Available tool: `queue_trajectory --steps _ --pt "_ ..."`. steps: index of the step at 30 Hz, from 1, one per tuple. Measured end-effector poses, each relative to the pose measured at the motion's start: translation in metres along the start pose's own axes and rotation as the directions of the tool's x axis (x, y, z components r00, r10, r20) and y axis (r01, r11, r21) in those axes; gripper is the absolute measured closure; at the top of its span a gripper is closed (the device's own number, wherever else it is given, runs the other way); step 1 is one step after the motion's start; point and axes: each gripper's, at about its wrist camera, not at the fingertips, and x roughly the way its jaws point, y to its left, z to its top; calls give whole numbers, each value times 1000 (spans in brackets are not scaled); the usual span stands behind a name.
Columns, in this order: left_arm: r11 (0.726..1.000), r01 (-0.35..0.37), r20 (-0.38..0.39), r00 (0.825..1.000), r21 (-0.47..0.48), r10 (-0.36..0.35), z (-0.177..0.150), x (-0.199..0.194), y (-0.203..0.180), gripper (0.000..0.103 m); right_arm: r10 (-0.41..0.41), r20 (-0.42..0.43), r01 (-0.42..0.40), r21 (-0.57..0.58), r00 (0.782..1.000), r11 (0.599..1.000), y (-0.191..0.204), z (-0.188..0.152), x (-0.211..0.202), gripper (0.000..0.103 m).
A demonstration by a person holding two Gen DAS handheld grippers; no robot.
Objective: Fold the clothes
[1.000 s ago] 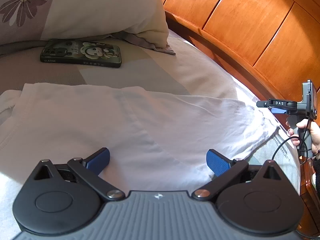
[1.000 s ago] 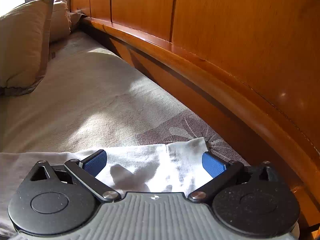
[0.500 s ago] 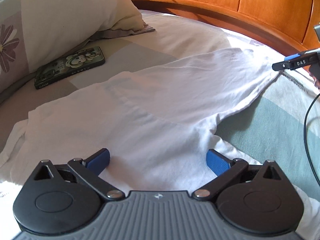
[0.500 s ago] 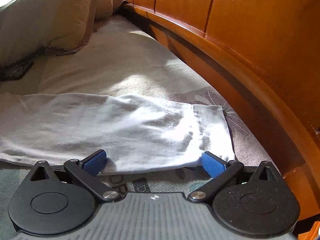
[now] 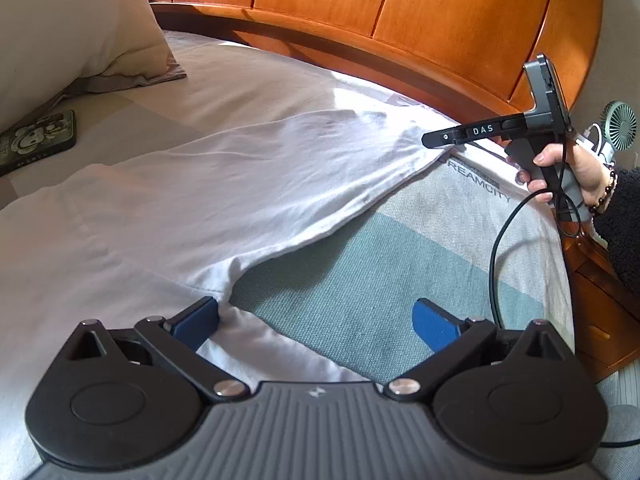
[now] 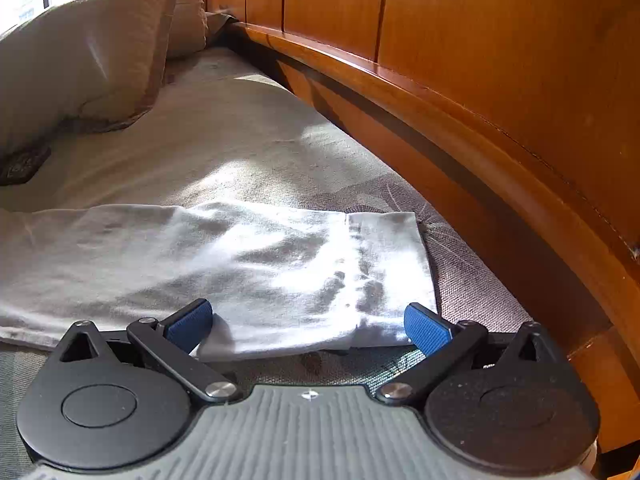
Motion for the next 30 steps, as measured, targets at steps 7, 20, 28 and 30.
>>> queue_trajectory --steps 7,20,28,30 --pt "998 24 88 996 -49 -20 12 -20 8 1 289 28 -290 94 957 952 -1 31 -15 0" --pt "999 10 156 988 -37 -4 11 -36 12 1 322 -2 -315 196 947 928 15 62 40 0" --pt "998 22 134 991 -58 -14 6 -31 16 1 408 -51 -399 129 911 908 54 69 60 0" --pt "998 21 127 992 -59 -13 5 -30 17 1 386 -9 -382 124 923 916 57 73 66 0"
